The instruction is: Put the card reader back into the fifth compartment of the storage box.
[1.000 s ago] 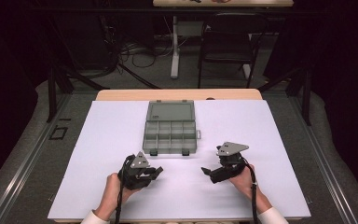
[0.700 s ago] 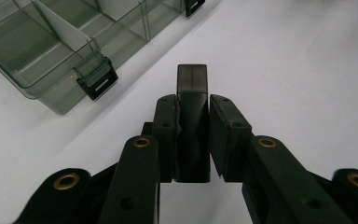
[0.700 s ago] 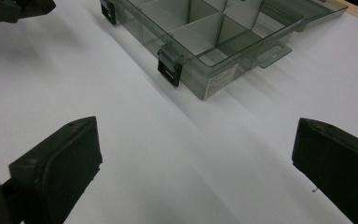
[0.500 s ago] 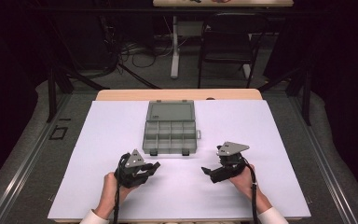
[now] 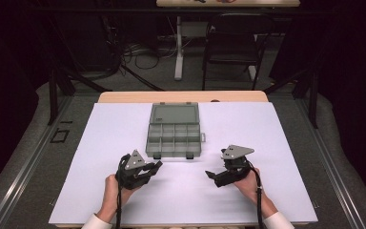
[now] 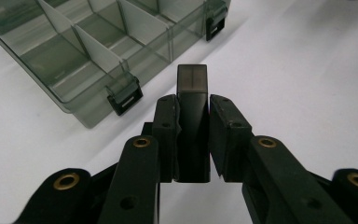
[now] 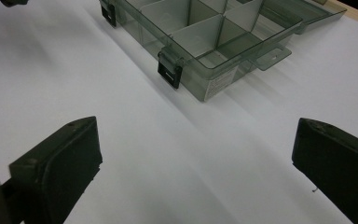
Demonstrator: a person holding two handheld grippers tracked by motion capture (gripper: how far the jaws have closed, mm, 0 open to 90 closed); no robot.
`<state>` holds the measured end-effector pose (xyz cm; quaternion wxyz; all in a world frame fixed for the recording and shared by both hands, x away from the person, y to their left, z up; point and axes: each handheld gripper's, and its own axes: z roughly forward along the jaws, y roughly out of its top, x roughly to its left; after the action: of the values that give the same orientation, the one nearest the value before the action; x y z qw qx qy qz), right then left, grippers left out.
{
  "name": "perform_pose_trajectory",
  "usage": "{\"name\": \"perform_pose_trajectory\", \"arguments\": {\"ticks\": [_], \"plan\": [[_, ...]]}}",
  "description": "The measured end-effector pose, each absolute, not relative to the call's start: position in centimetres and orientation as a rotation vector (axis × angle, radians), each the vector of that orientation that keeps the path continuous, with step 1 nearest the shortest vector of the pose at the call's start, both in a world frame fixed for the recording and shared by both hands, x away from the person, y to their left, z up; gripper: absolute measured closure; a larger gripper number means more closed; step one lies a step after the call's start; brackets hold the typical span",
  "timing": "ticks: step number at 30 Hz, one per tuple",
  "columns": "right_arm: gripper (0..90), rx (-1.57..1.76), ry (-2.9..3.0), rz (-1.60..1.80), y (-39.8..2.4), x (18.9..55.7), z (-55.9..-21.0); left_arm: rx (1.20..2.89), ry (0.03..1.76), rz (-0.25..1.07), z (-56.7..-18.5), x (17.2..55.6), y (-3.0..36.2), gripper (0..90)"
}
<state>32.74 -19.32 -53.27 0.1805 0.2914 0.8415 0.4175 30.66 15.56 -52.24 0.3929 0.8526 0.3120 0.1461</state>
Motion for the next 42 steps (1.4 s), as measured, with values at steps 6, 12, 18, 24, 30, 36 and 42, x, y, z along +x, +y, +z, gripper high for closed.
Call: {"name": "perform_pose_trajectory", "arguments": {"ticks": [6, 12, 18, 24, 30, 36, 42], "plan": [[0.6, 0.825, 2.374, 1.183, -19.3, 32.7, -53.2, 2.144, 0.787, 0.389, -52.1, 31.1, 15.4, 73.2], [0.6, 0.823, 2.38, 1.182, -19.3, 32.8, -53.4, 2.123, 0.792, 0.405, -51.9, 31.5, 15.7, 73.2], [0.6, 0.823, 2.378, 1.179, -19.2, 32.7, -53.3, 2.105, 0.793, 0.411, -51.5, 31.8, 15.7, 73.2], [0.6, 0.827, 2.375, 1.177, -19.3, 32.7, -53.3, 2.088, 0.788, 0.428, -51.1, 32.0, 15.7, 73.2], [0.6, 0.823, 2.376, 1.176, -19.2, 32.7, -53.3, 2.075, 0.791, 0.44, -50.7, 32.4, 15.8, 73.2], [0.7, 0.823, 2.37, 1.178, -19.2, 32.7, -53.2, 2.065, 0.793, 0.452, -50.3, 32.8, 15.8, 73.2], [0.6, 0.828, 2.375, 1.176, -19.2, 32.7, -53.3, 2.055, 0.792, 0.466, -49.9, 33.4, 15.8, 73.2]]}}
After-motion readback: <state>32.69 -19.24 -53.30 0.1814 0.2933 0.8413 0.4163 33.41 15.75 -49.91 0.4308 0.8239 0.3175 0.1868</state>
